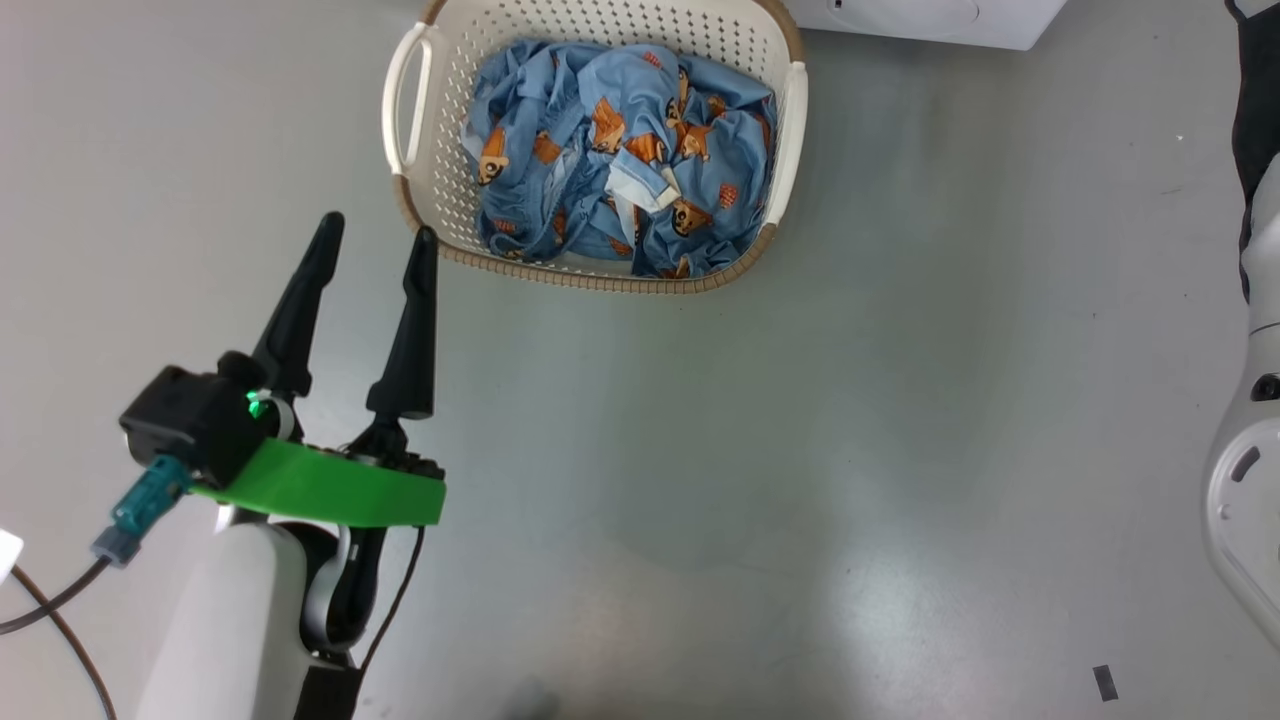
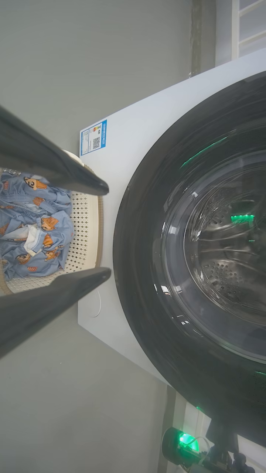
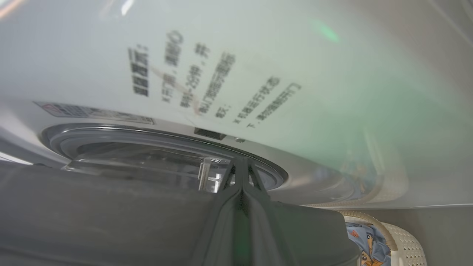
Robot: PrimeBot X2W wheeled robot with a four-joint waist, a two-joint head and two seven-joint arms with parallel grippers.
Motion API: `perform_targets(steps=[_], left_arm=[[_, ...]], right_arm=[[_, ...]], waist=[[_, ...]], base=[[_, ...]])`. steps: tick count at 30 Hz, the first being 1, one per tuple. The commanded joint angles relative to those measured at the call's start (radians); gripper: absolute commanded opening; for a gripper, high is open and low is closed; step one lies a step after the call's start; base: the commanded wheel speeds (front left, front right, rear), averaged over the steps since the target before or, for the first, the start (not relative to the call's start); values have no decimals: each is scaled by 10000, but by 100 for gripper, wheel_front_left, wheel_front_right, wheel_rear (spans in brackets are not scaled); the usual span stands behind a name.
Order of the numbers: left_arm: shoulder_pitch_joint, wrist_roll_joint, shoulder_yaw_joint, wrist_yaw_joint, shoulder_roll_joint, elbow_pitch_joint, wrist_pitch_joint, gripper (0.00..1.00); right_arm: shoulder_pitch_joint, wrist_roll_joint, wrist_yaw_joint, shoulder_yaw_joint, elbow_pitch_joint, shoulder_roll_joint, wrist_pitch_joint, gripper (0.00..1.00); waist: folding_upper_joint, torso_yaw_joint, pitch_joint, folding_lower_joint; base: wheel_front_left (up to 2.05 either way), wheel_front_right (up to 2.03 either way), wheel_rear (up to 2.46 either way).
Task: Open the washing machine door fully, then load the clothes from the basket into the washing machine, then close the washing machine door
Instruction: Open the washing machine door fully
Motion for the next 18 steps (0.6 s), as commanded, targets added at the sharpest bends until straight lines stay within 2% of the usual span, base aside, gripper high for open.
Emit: perform_targets(steps=[1, 7, 18], left_arm=[[23, -53, 366, -16, 249, -227, -61, 100], [28, -25, 428, -16, 248, -294, -61, 100], [155, 42, 396, -16, 423, -432, -61, 100]], right_arm=[[-284, 207, 19, 353, -126, 547, 420, 0], [22, 720, 19, 672, -284, 547, 1690, 0], [1010, 933, 19, 592, -992, 547, 3555, 0]], waist=[[0, -1, -26, 0], [0, -54, -123, 0], [0, -127, -495, 0]], base=[[0, 0, 0], [0, 0, 0], [0, 0, 0]])
